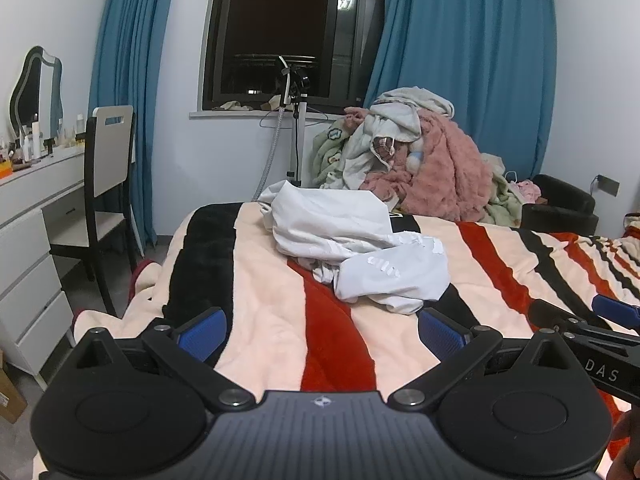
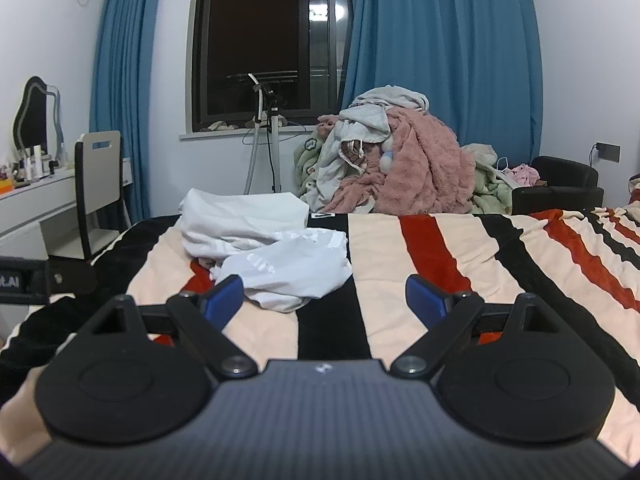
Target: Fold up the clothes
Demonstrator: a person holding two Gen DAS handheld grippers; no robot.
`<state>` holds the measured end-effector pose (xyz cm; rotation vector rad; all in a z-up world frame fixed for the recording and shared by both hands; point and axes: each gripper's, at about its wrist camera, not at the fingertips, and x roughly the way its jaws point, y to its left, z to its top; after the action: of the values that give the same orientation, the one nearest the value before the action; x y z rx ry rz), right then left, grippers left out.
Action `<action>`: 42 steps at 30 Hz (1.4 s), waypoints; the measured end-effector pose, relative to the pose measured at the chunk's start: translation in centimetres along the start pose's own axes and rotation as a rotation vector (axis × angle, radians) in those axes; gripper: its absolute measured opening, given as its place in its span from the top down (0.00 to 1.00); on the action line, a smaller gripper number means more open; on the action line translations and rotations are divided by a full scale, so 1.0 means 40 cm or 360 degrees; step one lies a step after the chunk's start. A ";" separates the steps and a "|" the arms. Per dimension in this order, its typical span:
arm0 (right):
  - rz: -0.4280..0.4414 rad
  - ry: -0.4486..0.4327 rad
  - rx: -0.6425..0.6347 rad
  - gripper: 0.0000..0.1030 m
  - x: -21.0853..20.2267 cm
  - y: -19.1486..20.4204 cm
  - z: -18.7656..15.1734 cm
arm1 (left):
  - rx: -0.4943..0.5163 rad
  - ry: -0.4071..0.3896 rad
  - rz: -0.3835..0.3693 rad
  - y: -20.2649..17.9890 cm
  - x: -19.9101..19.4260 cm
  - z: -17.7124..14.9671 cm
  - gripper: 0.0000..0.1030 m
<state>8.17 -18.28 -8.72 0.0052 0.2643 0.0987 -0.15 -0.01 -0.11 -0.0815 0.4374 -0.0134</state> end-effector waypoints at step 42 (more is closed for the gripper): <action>-0.0104 0.0147 0.0005 0.14 0.171 -0.013 -0.073 | 0.0269 0.0002 0.0098 0.004 0.042 0.074 0.00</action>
<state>14.02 -18.14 -13.35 -0.0050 0.3568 0.0336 2.63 0.32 1.83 0.0984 0.4382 0.0102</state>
